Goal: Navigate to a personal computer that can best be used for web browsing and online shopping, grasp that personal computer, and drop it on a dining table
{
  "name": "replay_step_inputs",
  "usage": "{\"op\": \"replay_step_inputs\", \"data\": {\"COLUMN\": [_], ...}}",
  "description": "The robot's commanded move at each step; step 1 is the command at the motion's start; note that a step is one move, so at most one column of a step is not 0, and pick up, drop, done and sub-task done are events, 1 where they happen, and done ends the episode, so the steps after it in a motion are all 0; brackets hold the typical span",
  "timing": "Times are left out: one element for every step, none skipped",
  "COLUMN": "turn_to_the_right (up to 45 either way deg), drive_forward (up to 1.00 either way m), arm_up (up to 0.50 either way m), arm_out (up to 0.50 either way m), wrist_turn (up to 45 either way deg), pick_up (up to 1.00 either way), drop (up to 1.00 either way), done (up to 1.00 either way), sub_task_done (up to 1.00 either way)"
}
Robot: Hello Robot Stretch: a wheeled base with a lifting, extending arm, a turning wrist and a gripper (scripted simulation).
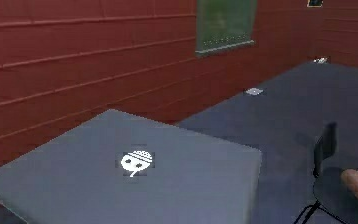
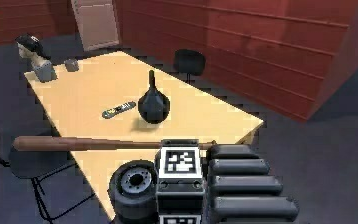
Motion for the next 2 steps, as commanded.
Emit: {"op": "replay_step_inputs", "data": {"turn_to_the_right": [0.0, 45.0], "drive_forward": [0.25, 0.0], "arm_up": [0.0, 0.0], "arm_out": [0.0, 0.0], "wrist_turn": [0.0, 0.0], "pick_up": [0.0, 0.0], "drop": [0.0, 0.0], "done": [0.0, 0.0], "sub_task_done": [0.0, 0.0]}}
